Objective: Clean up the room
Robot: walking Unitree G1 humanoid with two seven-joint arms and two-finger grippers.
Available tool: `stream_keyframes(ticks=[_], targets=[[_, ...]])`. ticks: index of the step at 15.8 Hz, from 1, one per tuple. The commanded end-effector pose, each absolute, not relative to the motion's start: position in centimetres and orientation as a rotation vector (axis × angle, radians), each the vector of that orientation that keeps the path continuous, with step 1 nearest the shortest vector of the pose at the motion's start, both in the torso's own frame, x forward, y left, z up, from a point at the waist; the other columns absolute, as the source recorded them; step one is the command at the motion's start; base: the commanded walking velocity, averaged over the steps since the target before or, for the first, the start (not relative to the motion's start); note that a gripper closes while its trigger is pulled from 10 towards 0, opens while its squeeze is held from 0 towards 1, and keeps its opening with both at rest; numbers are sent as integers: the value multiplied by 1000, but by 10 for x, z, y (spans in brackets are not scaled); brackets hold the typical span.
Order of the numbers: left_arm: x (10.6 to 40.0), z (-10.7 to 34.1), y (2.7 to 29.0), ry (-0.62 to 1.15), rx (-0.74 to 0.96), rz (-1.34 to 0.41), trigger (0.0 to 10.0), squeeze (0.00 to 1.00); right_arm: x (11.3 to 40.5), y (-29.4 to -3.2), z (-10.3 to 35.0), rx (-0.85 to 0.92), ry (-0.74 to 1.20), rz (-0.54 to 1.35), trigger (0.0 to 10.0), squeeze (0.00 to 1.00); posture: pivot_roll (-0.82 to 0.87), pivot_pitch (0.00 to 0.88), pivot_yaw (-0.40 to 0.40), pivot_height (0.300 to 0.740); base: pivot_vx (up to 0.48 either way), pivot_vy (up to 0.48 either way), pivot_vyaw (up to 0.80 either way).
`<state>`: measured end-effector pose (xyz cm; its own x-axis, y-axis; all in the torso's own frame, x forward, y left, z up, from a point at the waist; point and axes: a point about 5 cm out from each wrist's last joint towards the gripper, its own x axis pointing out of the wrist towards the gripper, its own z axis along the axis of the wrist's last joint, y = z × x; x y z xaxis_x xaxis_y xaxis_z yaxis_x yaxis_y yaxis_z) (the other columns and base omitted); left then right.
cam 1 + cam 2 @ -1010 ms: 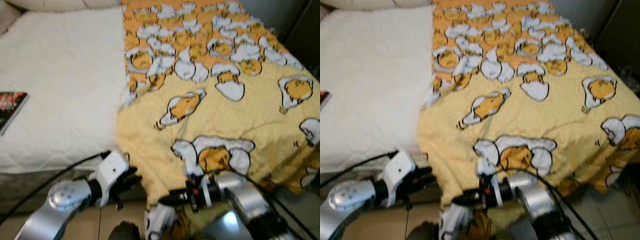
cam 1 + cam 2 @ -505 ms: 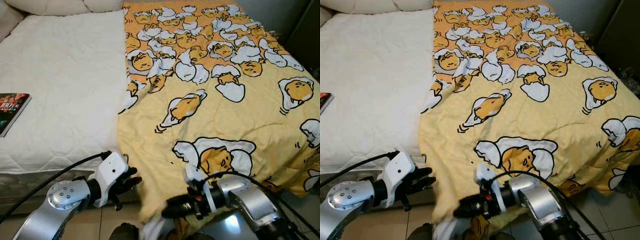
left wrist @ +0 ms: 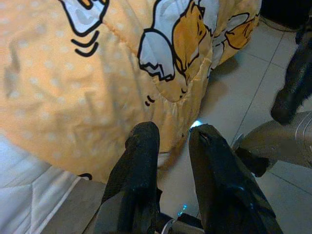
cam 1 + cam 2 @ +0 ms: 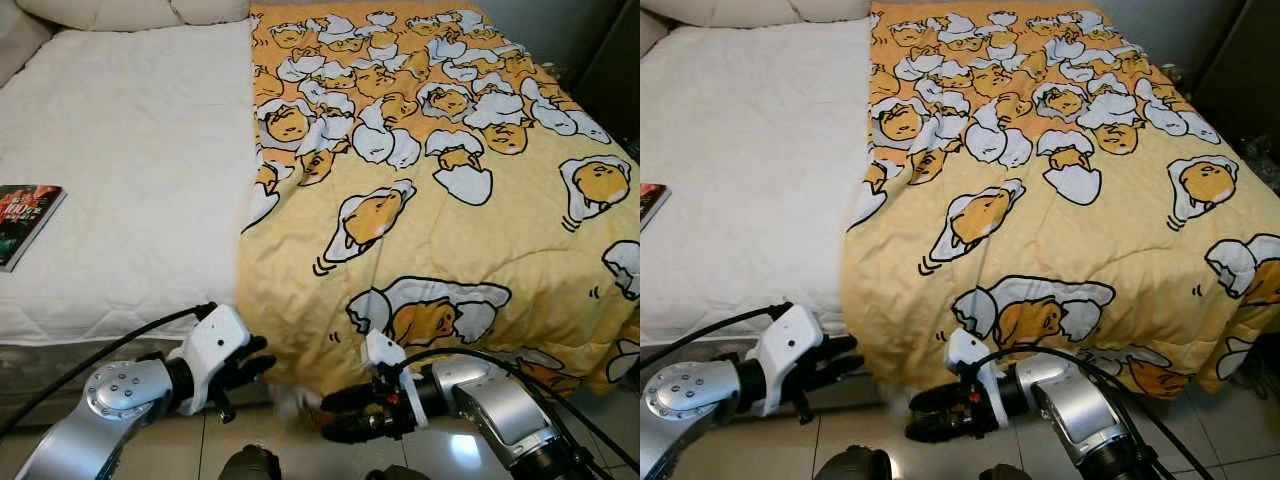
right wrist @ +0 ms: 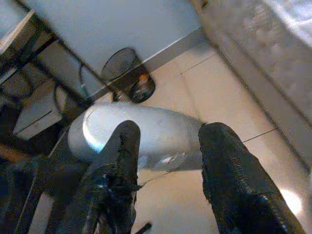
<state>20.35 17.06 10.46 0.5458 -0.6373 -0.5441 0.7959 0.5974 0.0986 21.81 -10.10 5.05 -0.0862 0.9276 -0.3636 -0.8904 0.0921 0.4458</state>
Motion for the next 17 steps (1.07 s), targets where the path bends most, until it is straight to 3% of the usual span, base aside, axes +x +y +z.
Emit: stream_keyframes(ticks=[1,4,7,8,9,17], targets=[[204,104,177,494,363,-841,10000,0,223,-104,61,86,613,1460,10000,1000,60,50,16,740,0,0,0],[211,101,175,430,271,-664,10000,0,229,-122,65,167,458,1003,10000,1000,13,0,26,740,0,0,0],[227,103,175,334,246,-386,10000,0,230,-145,57,176,466,622,10000,1000,-18,0,33,740,0,0,-146],[231,104,177,296,253,-296,10000,0,231,-154,54,164,461,492,10000,278,-30,0,32,740,0,0,-738],[233,105,177,282,239,-242,10000,0,231,-160,55,155,447,412,10000,0,-34,0,30,740,0,0,-744],[240,111,172,203,199,-196,10000,0,222,-189,59,51,362,4,10000,0,-54,0,19,740,0,0,-753]])
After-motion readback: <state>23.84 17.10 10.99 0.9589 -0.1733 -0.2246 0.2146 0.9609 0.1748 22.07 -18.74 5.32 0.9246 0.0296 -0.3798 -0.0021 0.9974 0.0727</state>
